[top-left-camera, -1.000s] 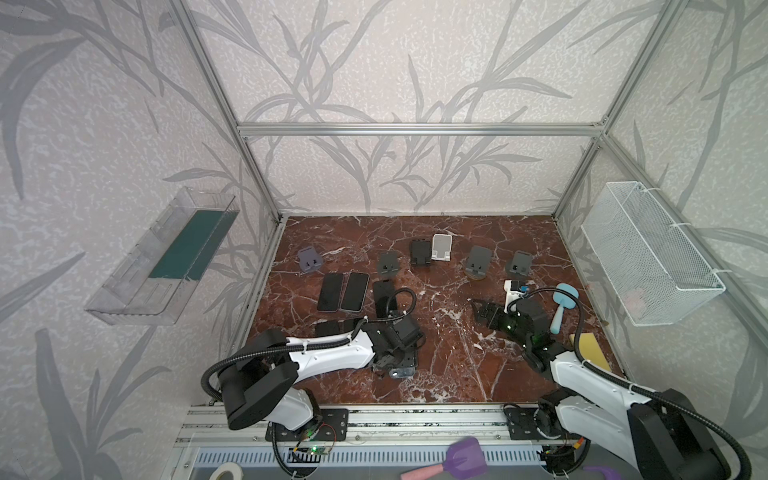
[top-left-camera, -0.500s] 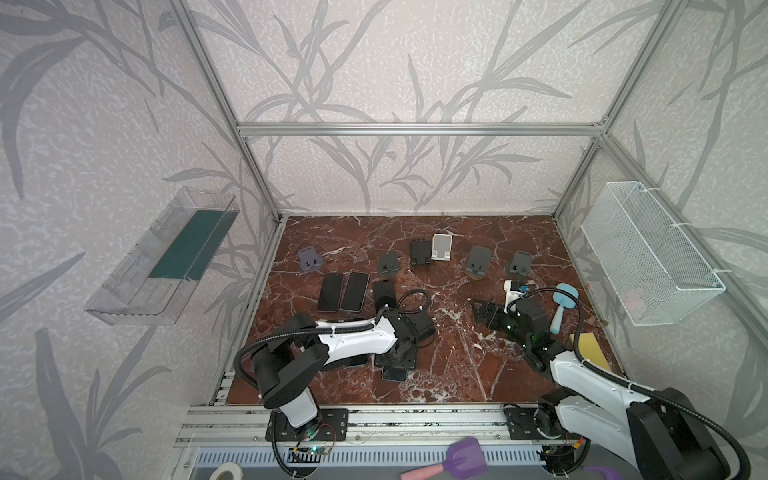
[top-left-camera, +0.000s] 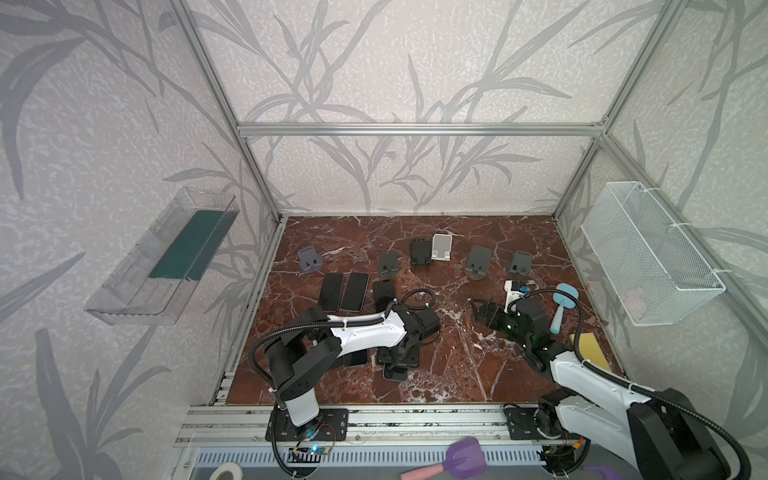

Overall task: Remove the phone from the phone stand
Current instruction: 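Lower the phone flat onto the table beside the other black phones with the left gripper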

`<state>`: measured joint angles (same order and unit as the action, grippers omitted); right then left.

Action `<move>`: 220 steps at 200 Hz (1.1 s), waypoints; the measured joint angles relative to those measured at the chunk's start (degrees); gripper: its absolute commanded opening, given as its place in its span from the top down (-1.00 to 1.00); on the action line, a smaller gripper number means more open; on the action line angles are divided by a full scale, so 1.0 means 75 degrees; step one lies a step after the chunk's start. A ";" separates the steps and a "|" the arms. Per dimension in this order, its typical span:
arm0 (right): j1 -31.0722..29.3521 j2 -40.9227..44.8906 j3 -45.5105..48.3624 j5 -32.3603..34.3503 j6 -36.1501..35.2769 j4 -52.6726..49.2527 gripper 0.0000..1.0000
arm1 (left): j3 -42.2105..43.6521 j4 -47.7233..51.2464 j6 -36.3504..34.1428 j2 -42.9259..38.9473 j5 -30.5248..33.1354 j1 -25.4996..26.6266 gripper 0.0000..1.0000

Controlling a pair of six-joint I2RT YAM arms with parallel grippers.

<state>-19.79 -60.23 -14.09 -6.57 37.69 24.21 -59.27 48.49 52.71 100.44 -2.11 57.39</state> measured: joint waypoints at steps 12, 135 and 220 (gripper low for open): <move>0.0000 0.0023 0.0000 -0.0009 0.0006 0.0000 -0.93 | -0.0038 0.0009 -0.0006 0.0085 -0.0093 0.0003 -0.43; 0.0000 0.0108 0.0003 -0.0076 0.0012 0.0055 -0.93 | -0.0338 0.0050 -0.0052 0.0300 -0.0519 0.0236 -0.47; 0.0000 0.0157 0.0003 -0.0102 0.0012 0.0058 -0.93 | 0.0259 -0.0067 0.0356 -0.0306 0.0391 -0.0268 -0.40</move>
<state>-19.79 -59.05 -14.06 -7.33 37.78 24.64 -57.32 47.99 55.37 98.15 0.82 55.37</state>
